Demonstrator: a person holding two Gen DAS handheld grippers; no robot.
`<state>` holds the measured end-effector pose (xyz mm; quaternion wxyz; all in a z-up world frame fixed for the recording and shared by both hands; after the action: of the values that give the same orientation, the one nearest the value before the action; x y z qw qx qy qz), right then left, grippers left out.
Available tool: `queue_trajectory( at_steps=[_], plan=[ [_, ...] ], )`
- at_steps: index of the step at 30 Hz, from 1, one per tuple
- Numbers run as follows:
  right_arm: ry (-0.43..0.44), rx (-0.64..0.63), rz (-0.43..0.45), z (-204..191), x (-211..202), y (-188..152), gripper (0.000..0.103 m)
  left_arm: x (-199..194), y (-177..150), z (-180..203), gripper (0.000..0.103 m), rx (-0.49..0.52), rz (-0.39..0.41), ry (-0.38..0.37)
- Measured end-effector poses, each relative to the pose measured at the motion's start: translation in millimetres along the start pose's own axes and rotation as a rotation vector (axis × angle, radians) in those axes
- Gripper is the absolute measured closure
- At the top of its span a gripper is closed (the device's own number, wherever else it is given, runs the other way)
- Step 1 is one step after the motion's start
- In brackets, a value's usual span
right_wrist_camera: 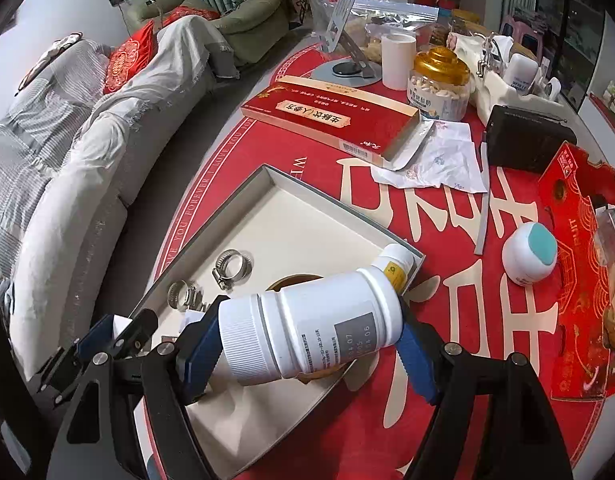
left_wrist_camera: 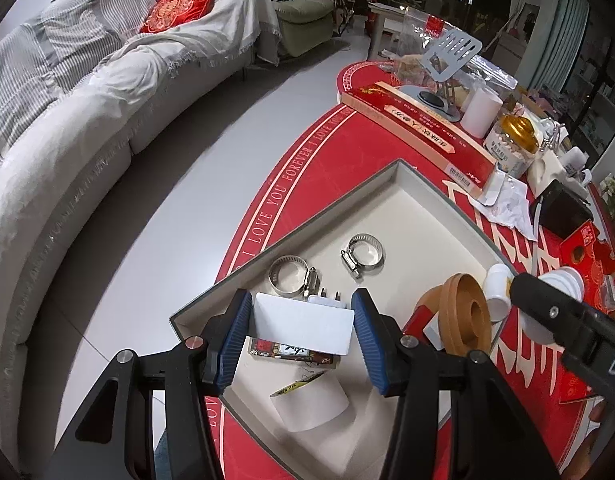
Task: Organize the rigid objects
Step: 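Lower the card and pill bottle back down over the tray, then open the left tool to drop the card while the right tool releases the bottle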
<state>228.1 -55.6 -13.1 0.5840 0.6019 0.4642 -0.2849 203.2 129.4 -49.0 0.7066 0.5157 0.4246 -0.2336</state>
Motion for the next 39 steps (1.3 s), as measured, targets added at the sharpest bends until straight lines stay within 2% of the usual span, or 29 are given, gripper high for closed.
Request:
queue_trajectory(
  at_steps=[10, 39],
  plan=[
    [0.041, 0.014, 0.016, -5, 11, 9, 0.024, 7, 3, 2, 0.048, -0.003, -0.007, 0.001],
    [-0.012, -0.068, -0.014, -18, 49, 16, 0.024, 41, 4, 3, 0.048, -0.007, -0.055, 0.009]
  ],
)
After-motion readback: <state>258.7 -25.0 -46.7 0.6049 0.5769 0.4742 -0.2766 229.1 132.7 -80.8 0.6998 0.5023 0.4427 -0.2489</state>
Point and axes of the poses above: each gripper's, at about its wrist camera, not at the fingertips, and x roughly the way its jaws point, z to its right, y to its top, the point moved 6 cm from there along x, roughly the way its jaws point, and after that the axes turned 7 degrees about -y, right-handed, at the moved point
